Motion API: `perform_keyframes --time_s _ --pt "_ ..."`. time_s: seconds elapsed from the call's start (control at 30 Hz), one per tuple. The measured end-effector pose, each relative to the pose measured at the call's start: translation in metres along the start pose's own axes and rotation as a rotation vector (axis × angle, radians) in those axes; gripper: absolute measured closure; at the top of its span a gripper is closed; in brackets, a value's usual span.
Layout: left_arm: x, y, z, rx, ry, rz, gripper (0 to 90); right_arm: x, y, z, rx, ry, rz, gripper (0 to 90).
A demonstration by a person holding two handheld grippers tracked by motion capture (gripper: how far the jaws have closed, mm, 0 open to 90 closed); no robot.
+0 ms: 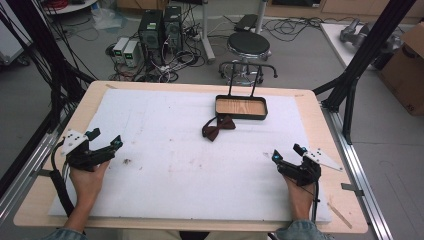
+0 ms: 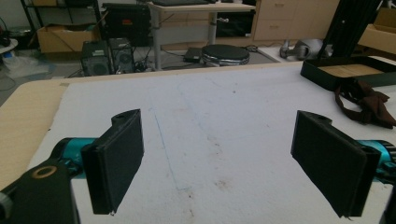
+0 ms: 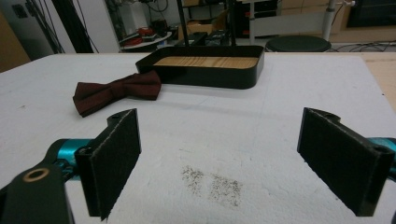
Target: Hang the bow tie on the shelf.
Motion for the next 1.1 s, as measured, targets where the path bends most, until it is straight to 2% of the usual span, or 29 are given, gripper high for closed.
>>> perform_keyframes --time_s 0.7,0.97,1.0,1.1 --pt "0.0006 -0.0015 0.0018 0.014 0.01 0.004 17.6 0.0 0.0004 0.0001 -0.002 0.002 -0.004 12.7" --pt "0.0006 -0.003 0.0032 0.027 0.019 0.008 17.6 -0.0001 0.0013 0.0001 -0.002 0.002 -0.012 13.1" --pt "0.0006 -0.0033 0.0033 0.029 0.021 0.008 17.6 -0.0004 0.0012 0.0007 -0.001 0.002 -0.025 13.3" --pt "0.0005 -0.0038 0.0032 0.032 0.02 0.009 17.6 -0.0012 0.0028 0.0026 -0.015 0.009 -0.03 13.4"
Point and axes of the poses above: each handheld gripper's, and its own axes: z roughly forward along the jaws, x roughly out of its underside, y roughly to its left, the point moved 1 cm from there along z, roughly forward along the jaws, and after that the axes turned 8 degrees about y, right-handed, at the moved point
